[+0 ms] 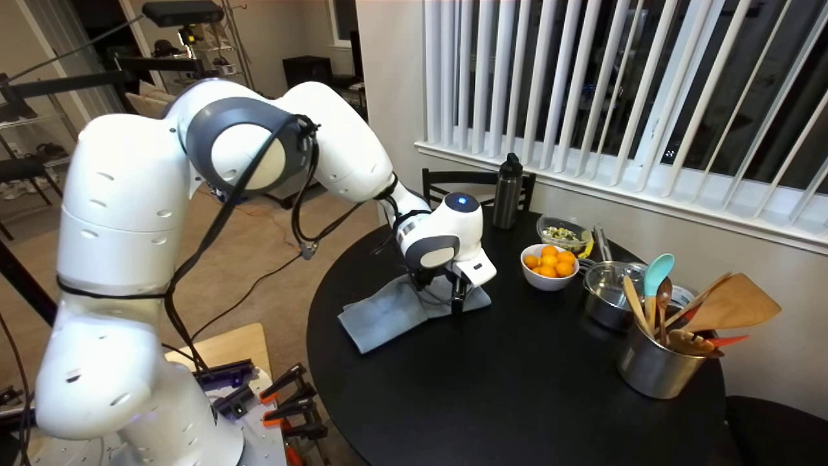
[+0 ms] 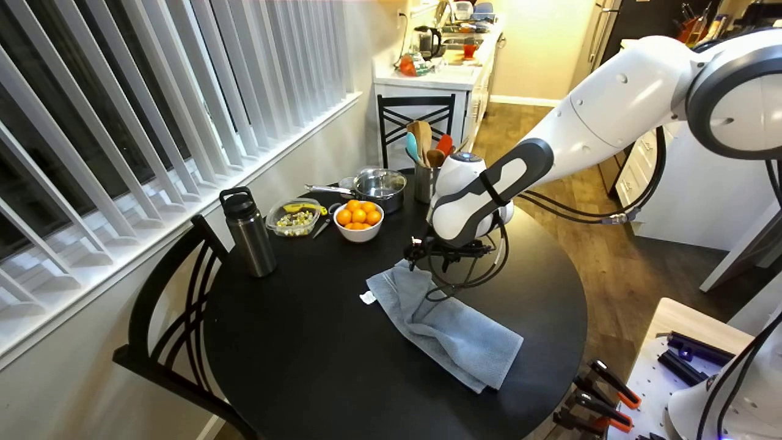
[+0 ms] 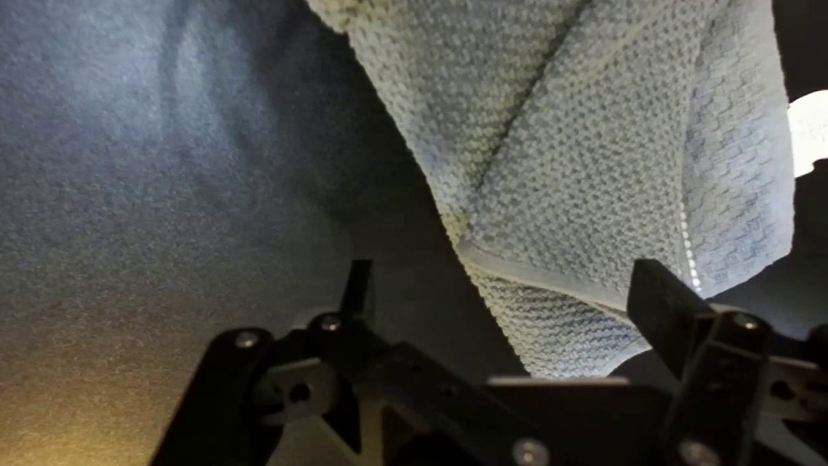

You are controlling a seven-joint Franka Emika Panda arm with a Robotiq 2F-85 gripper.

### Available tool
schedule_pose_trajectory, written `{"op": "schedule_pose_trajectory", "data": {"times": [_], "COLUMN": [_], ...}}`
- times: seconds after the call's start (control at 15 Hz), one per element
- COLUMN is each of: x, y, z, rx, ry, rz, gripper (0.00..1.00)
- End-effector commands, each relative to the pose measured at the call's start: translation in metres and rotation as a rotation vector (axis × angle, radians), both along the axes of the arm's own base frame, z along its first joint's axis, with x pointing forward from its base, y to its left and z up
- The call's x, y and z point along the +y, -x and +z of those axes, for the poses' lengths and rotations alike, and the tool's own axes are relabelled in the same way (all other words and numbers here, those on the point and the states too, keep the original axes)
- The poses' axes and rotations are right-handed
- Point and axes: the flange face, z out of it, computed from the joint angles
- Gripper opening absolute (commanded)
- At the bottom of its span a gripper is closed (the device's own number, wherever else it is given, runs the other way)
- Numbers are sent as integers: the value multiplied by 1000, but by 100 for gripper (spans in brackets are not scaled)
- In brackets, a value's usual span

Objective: Fold the towel

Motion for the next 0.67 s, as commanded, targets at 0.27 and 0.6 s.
{"op": "schedule_pose_trajectory", "data": {"times": [0.27, 0.6], "x": [0, -1], "y": [-9, -8], "z": [-11, -13], "rx": [-11, -6], "ry": [-73, -87], "rz": [97, 133], "gripper": [90, 47]}}
